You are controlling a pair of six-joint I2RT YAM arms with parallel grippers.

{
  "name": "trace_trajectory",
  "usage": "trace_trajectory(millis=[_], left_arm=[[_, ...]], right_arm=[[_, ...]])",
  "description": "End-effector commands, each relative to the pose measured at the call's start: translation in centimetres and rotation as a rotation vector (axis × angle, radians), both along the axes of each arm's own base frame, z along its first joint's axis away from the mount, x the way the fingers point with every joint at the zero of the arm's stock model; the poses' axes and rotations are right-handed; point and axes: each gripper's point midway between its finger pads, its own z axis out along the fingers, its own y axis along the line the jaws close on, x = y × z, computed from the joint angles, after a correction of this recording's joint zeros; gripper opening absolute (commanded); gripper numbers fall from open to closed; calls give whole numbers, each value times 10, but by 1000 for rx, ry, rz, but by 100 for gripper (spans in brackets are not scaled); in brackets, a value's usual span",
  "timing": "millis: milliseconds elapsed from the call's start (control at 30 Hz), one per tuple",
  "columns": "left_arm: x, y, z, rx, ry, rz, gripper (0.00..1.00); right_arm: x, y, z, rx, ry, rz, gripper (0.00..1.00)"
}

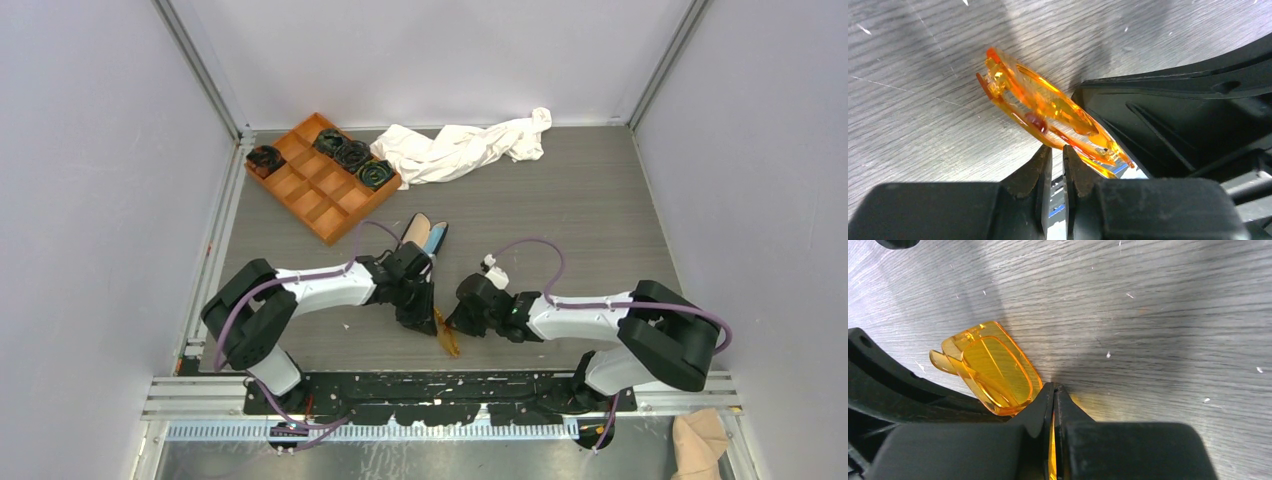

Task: Organize the sunglasses
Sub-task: Fold the sunglasses at the center of the board, then adjust the sunglasses at the center of the board.

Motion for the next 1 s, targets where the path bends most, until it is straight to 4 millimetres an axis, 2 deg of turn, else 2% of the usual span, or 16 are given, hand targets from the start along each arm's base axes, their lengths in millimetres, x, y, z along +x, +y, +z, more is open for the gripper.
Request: trace_trajectory(millis=[0,167,367,467,533,667,733,867,967], left_arm=[[15,-11,27,-47,-63,14,16],[11,-3,37,-42,-76,18,16],[11,19,45,29,-122,25,20],[18,38,60,90,-188,71,21],[29,51,87,84,-269,127,23],[52,93,126,61,-348,296,26],[61,114,138,35,-362,374,27],[69,141,145,5,-377,458,29],[69,144,141,1,-354,460,29]], right_arm=[[9,4,20,28,-64,-17,7],[6,-20,24,-61,-94,7,14],[7,-32,43,-144,-155,103,27],[7,-28,56,-184,-187,202,35],[5,-21,63,-203,-199,275,40],[4,-4,69,-248,-231,380,53],[1,4,66,-262,-225,445,62],[-4,20,56,-269,-198,558,70],[-11,27,44,-286,-146,654,76]])
